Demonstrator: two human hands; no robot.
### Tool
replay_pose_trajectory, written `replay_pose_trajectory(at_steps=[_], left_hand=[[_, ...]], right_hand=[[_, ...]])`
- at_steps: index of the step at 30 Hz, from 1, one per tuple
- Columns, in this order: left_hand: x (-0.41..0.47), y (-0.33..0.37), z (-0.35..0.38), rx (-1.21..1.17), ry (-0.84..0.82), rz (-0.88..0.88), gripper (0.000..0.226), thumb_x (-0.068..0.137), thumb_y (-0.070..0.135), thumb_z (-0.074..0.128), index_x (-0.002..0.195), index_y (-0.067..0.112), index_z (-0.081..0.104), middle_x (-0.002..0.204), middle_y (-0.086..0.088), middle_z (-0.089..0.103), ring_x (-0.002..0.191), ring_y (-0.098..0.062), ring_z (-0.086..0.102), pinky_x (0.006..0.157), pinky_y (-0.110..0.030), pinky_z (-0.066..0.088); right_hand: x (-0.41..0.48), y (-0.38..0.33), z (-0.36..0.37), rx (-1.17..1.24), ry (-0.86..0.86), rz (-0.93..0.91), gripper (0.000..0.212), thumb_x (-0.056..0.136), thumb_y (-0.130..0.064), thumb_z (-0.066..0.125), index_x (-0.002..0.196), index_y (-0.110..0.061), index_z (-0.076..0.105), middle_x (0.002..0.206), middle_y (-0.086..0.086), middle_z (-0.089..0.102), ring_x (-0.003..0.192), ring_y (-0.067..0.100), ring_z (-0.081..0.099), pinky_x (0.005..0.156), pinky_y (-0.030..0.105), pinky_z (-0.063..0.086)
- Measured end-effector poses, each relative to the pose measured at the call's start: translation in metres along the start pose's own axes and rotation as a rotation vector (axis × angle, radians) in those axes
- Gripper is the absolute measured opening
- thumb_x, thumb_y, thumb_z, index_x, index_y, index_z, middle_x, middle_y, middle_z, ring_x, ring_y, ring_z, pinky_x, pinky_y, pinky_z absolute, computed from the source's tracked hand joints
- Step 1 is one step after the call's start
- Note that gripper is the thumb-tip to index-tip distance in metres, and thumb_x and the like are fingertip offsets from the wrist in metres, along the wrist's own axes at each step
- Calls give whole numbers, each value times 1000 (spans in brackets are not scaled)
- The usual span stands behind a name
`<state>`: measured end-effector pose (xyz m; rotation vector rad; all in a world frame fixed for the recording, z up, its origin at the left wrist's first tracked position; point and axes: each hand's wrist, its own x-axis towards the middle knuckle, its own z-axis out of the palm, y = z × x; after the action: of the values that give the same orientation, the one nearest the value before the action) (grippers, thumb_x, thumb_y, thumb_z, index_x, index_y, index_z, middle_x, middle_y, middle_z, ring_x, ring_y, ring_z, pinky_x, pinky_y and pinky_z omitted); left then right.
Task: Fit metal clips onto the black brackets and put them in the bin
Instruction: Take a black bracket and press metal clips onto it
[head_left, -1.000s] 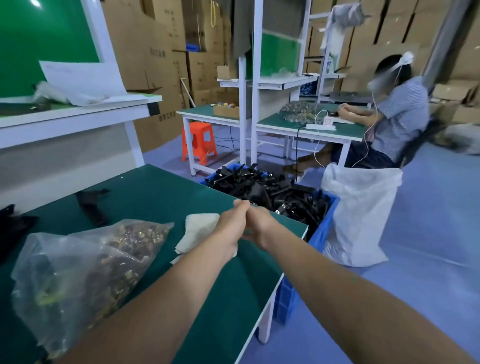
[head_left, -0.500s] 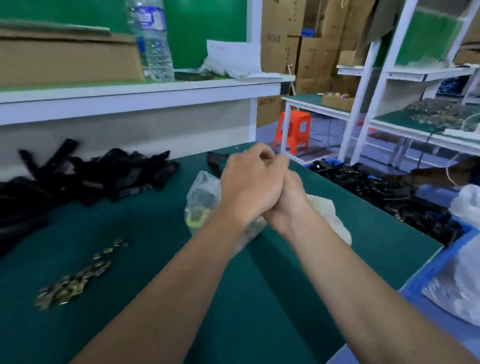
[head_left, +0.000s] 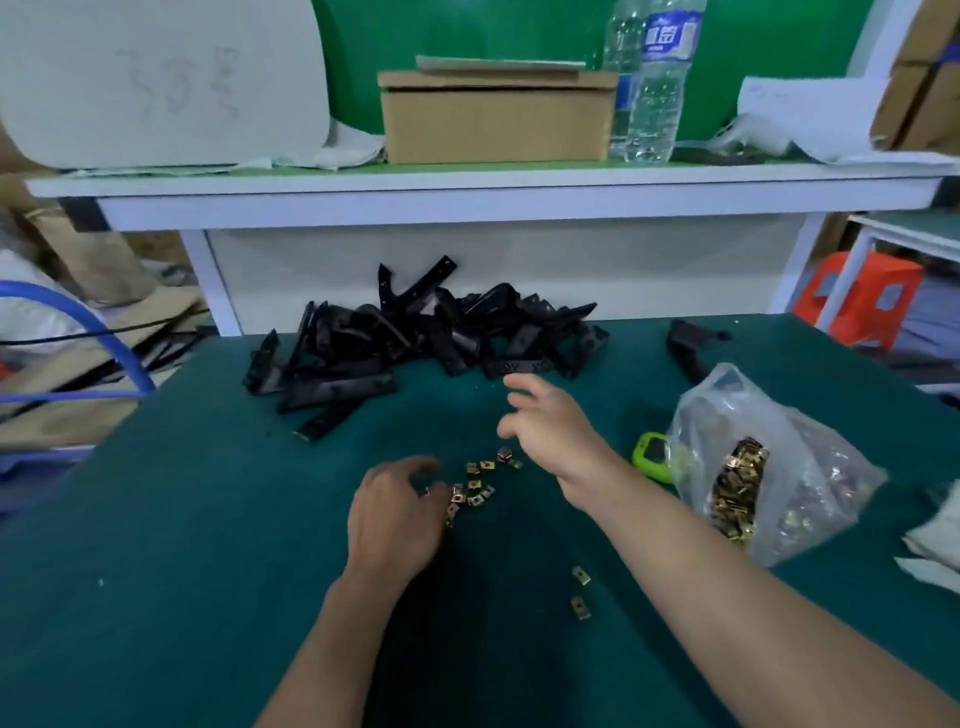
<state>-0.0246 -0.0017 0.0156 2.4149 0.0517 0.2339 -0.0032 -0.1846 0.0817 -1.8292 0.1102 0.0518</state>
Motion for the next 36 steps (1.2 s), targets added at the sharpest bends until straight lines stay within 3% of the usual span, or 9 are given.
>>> replay_pose_trajectory(at_steps=[3,5,6,10,18,23,25,31,36], left_hand=[[0,-11,14,120,-75,160,36,88,43,68,122,34,72,130,12,67,124,-17,57,105,-33,44],[5,-11,18,120,-83,223,32,87,42,70,118,33,75,128,13,68,121,-15,58,105,-33,44],[8,-11,19,84,-77,231,27,86,39,73,112,33,77,124,14,70,116,-13,60,102,-32,45],[17,-14,17,-80,-68,153,15,79,35,78,93,38,76,92,22,72,88,2,61,78,-21,49],[21,-20,22,-136,-39,120,11,85,28,74,82,37,67,76,23,67,82,3,59,64,-11,43],[31,-27,21,-36,-84,196,24,89,42,71,113,42,75,132,19,62,127,-6,47,95,-12,30],[36,-30,19,-19,-128,182,22,90,43,72,111,41,77,141,16,59,134,-7,42,96,-12,25],[32,-25,20,-132,-69,162,10,81,28,80,80,38,76,81,49,58,88,22,55,72,4,35],[29,-20,23,-102,-57,90,14,81,28,71,72,40,71,74,29,67,75,7,61,58,-10,42]], right_hand=[[25,12,14,-193,25,43,74,91,-8,61,155,-32,36,141,8,60,83,10,66,76,38,54],[46,18,18,-284,17,70,77,90,-6,58,157,-32,30,103,4,71,75,16,62,64,34,50],[58,20,20,-328,7,77,78,91,-4,56,159,-30,27,102,1,68,82,17,61,62,30,48],[106,24,22,-639,48,88,76,97,-7,54,163,-21,19,166,1,25,149,27,29,108,42,45],[178,48,26,-875,206,13,69,102,-39,54,159,-18,21,168,6,16,152,31,16,118,47,30],[177,64,40,-1083,317,-98,43,102,-42,42,135,-16,49,134,7,41,123,31,40,107,44,34],[164,66,43,-1062,332,-142,36,103,-40,43,128,-17,52,127,5,44,116,30,44,104,44,37],[106,69,32,-974,328,-224,26,97,-43,59,109,-21,55,110,-2,48,103,25,47,86,43,43],[45,52,9,-979,218,-117,27,90,-46,71,98,-22,61,99,-7,46,103,21,48,79,34,43]])
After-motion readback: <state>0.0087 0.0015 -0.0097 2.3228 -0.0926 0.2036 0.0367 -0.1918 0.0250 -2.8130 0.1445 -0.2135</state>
